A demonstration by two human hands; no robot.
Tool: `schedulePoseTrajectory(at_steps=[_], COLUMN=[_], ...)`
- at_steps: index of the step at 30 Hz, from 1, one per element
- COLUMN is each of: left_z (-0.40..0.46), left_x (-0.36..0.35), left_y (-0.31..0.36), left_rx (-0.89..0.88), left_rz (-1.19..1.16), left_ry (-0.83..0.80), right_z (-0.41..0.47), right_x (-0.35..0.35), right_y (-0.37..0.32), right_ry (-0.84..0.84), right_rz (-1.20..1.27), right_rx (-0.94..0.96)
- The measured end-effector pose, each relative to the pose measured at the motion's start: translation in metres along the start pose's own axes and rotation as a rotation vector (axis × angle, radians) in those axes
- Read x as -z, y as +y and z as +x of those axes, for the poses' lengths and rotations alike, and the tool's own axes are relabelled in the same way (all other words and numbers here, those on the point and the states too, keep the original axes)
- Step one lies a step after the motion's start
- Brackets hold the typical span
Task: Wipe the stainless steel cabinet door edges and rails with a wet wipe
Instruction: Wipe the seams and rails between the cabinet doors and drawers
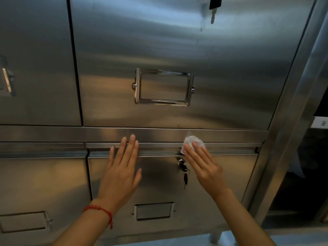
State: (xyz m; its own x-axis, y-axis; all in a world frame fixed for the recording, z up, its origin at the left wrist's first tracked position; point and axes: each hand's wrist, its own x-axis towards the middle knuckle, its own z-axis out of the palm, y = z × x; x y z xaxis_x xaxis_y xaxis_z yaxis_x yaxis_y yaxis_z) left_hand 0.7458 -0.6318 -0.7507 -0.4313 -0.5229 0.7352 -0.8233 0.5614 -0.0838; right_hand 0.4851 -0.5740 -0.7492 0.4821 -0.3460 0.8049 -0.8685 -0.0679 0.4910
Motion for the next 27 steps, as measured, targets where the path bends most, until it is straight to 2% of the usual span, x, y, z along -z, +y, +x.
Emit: schedulePoseTrajectory(at_steps=[12,18,27], left_z=[0.000,0.000,-0.001], left_x=[0.004,0.003,-0.001], left_y=[-0.001,-0.001,0.000], left_rx=[-0.020,-0.021,-0.010], left_rz=[0.008,0.018,0.022], left_ry=[0.001,-0.003,-0.005], right_z=[0.011,0.022,0.027], right_x=[-0.003,-0.007,0.000], right_y=[-0.009,-0.006,0.001], right_ry=[0.023,0.015,-0.010], right_rz=[0.038,0.076,0.044], right_rx=[0.029,0.143,0.203])
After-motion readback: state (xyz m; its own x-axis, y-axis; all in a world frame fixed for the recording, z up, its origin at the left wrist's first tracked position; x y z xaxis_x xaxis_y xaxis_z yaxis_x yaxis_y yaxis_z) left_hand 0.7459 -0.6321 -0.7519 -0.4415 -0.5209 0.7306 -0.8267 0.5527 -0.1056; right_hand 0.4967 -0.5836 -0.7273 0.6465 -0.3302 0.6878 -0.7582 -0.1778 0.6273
